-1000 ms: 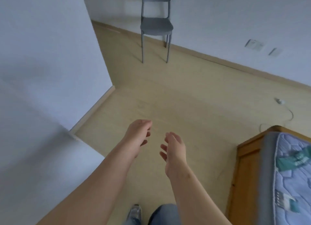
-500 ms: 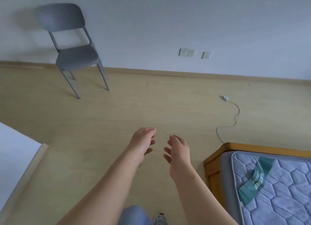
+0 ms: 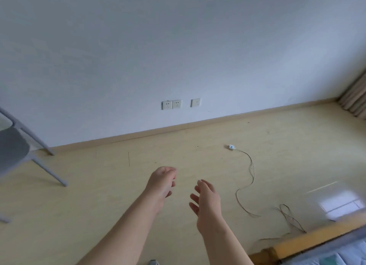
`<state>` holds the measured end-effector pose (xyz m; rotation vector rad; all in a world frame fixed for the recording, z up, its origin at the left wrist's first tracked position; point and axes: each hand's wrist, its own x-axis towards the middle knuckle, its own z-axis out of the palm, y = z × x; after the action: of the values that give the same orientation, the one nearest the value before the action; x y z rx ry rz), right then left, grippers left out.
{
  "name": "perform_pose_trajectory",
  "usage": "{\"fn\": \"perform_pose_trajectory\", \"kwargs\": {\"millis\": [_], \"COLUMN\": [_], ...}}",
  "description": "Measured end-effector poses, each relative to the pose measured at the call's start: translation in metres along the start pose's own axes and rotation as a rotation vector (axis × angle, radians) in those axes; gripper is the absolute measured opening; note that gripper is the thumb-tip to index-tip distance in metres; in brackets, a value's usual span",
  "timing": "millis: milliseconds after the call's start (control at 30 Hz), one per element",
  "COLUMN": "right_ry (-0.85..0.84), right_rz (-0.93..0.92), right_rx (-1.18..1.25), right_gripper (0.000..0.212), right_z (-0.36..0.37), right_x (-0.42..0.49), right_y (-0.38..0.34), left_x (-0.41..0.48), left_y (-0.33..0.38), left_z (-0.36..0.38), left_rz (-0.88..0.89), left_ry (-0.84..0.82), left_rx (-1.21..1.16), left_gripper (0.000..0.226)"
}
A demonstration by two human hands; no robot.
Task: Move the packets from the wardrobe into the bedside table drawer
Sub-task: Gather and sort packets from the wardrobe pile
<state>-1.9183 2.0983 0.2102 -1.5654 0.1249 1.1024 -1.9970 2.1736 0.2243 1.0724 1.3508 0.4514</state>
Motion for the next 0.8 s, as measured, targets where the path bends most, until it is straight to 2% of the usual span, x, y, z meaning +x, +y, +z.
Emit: {"fn": "perform_pose_trajectory", "kwargs": {"millis": [200, 333, 533, 667, 800], "right_ry": [0.164, 0.211, 0.255, 0.319, 0.396], "right_rz": [0.018, 0.037, -0.002, -0.061, -0.050], "right_rx": [0.121, 0.175, 0.211, 0.253, 0.325], "right_gripper": [0.017, 0.017, 0.017, 0.015, 0.015], "right_z": [0.009, 0.003, -0.030, -0.069, -0.112], "right_x": [0.070, 0.135, 0.245, 0.297, 0.344], "right_y": [-0.061, -0.110, -0.216, -0.291, -0.336], "left_x": [0.090, 0.146, 0.224, 0.258, 0.286], "left_y": [0.064, 0.101, 0.177, 0.226, 0.259], "left_z": [0.053, 0.107, 0.215, 0.298, 0.385], "left_rz": [-0.063, -0.063, -0.030, -0.013, -0.019], "left_ry": [-0.147, -0.214, -0.247, -0.328, -0.438], "left_rx": [0.063, 0.105, 0.175, 0.192, 0.246], "left_gripper": [0.009, 0.009, 0.010, 0.008, 0.009]}}
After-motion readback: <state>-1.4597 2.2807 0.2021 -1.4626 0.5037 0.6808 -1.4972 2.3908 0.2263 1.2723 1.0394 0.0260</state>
